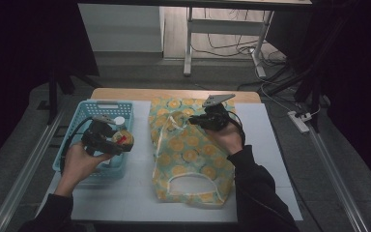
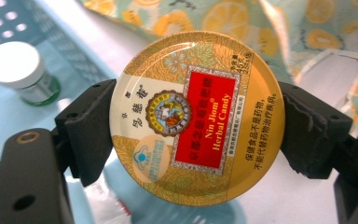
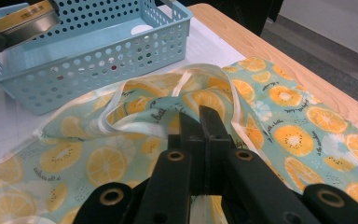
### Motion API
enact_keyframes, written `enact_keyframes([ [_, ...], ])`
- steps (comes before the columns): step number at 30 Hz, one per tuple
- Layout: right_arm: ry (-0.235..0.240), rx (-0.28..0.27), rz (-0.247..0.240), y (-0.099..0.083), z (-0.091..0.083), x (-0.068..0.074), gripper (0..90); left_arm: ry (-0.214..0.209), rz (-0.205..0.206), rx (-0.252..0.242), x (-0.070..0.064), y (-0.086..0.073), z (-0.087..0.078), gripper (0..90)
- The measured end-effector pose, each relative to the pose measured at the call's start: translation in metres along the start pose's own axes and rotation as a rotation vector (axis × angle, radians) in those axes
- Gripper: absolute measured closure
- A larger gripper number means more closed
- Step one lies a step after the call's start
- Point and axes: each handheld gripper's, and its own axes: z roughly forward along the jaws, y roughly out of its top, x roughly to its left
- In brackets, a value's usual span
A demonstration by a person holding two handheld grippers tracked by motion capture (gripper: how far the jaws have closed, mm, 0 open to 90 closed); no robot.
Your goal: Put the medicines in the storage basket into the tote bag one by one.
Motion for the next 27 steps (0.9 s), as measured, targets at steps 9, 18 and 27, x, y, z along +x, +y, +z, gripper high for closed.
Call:
enact_keyframes([
  [9, -0.001, 0.004, 0.001, -0.001, 0.001, -0.001, 90.0, -0.039, 0.046, -0.005, -0.019, 0.009, 0.005, 20.7],
  [18, -0.003, 0.006, 0.003, -0.002, 0.001, -0.002, 90.0, -0.079, 0.102, -0.007, -0.042, 0.021, 0.017, 20.6],
  [27, -0.001, 0.007, 0.004, -0.002, 0.002, -0.002, 90.0, -0.124, 0.172, -0.002, -0.067, 0.040, 0.032, 20.6],
])
